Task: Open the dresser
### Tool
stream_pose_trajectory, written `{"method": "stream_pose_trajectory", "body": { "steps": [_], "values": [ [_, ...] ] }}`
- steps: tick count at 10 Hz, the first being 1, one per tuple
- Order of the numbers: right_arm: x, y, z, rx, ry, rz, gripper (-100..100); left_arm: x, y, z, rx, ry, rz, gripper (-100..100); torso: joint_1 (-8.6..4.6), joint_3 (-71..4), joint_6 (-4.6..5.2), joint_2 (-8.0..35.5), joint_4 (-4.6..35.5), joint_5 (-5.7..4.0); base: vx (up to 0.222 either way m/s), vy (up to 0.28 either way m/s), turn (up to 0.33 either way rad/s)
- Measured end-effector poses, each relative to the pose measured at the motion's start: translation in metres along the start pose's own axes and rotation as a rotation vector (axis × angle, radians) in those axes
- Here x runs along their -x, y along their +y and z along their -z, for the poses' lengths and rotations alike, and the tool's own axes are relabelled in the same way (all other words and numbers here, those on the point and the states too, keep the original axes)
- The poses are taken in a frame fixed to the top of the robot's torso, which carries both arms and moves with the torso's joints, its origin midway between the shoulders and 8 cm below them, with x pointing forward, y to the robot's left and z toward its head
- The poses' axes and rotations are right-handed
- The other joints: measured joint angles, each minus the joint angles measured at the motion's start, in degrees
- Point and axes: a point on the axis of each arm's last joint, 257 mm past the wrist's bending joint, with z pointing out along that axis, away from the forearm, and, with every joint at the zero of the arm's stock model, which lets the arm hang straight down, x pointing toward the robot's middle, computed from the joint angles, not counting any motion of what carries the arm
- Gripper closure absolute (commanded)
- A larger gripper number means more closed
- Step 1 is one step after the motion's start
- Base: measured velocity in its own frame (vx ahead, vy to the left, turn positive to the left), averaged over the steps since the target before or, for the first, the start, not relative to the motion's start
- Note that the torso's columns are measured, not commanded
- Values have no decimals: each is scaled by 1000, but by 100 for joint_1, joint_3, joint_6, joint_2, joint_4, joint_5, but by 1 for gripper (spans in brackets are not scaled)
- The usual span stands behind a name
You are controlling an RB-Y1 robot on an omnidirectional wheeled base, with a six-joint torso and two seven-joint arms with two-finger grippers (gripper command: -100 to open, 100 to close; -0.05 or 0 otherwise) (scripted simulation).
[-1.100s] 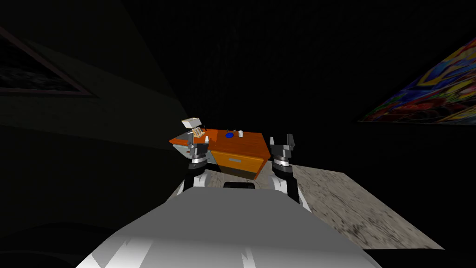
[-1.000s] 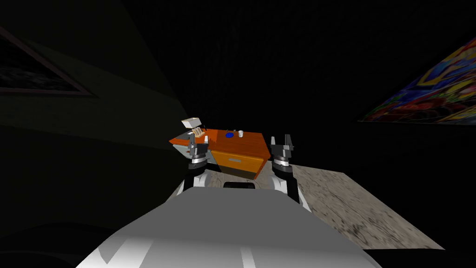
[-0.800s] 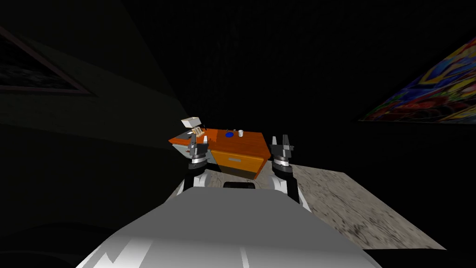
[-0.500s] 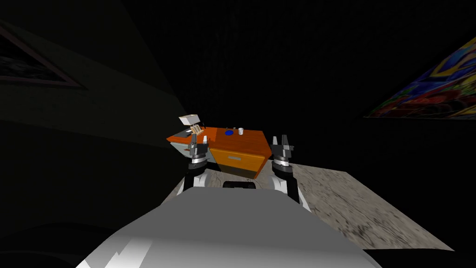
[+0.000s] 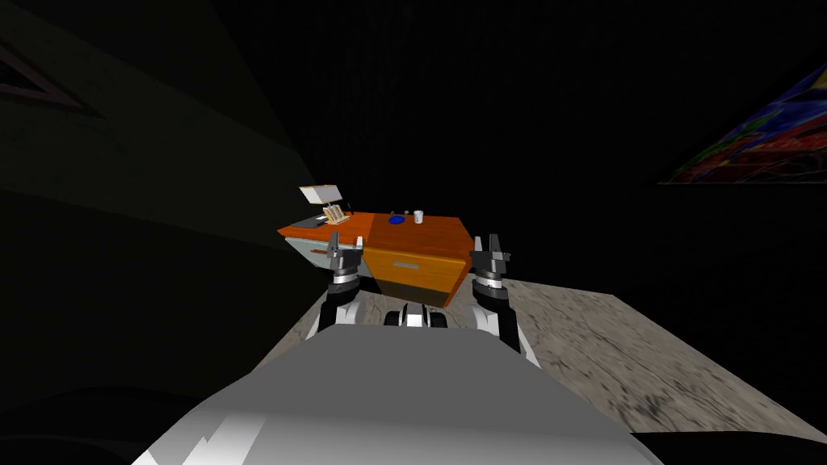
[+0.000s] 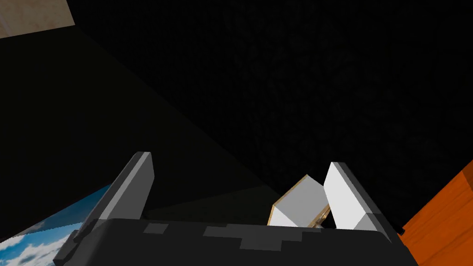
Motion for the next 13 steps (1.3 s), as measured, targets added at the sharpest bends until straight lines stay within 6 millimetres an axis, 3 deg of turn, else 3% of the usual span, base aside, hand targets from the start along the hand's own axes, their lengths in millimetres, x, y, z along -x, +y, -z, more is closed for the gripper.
{"method": "stream_pose_trajectory", "body": {
  "steps": [6,13],
  "values": [
    [0,0,0,0,0,0,0,-5,42,15,102,89,-34,-100,-2,-144,0,73,79,-1,-3,-5,-20],
    [0,0,0,0,0,0,0,6,118,51,269,103,-46,-100,-1,-143,0,74,79,-1,-3,-8,-30]
  ]
}}
